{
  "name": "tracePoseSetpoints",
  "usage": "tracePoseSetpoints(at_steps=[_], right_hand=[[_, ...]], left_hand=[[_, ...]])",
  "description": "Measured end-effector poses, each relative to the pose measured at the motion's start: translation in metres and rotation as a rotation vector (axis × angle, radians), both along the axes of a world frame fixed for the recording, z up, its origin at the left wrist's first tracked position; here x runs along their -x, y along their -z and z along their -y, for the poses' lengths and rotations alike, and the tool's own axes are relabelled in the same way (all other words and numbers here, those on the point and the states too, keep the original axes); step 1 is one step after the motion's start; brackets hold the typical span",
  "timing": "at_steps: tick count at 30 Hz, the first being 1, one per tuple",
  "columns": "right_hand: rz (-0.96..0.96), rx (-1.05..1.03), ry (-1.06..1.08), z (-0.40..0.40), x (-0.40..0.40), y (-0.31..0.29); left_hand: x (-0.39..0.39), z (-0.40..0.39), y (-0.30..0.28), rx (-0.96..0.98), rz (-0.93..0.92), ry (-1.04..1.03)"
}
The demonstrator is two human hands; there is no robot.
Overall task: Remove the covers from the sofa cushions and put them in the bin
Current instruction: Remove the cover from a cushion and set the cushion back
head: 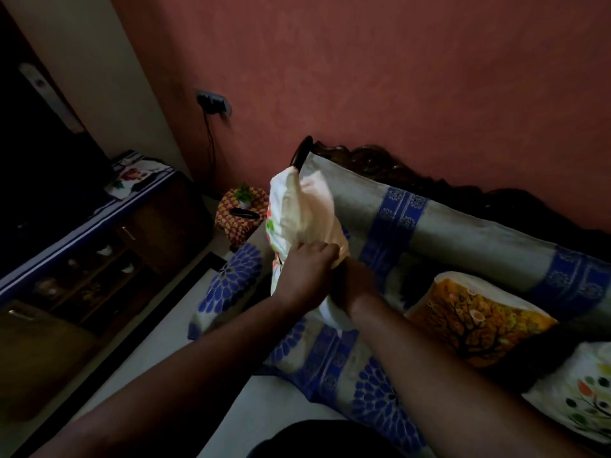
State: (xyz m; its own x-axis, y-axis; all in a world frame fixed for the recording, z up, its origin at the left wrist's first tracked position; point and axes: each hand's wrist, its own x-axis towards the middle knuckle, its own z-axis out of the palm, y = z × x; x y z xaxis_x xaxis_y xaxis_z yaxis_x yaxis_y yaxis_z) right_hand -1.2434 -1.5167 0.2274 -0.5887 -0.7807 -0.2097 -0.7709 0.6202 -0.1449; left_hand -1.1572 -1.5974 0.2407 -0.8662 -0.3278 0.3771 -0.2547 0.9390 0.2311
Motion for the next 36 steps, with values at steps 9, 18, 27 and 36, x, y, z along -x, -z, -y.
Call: tracePoseSetpoints(at_steps=[9,18,27,36], right_hand=[[0.169,0.73,0.095,0.011,0.001,-0.02],[0.426,0.792,0.479,0.019,0.011,-0.013],[0.286,0.682,0.285,0.008,-0.021,-0.017],[0.714,0.636,0.648,0.024,0.043,-0.021]], left_hand=[[-0.005,0.074,-0.018,-0.03,-0.432,-0.442],[0.002,0.039,-0.003,-0.479,-0.002,-0.351],[0.029,0.012,-0.066,-0.436,0.183,-0.047],[0.014,0.013,-0.048,-0.551,0.276,-0.064]])
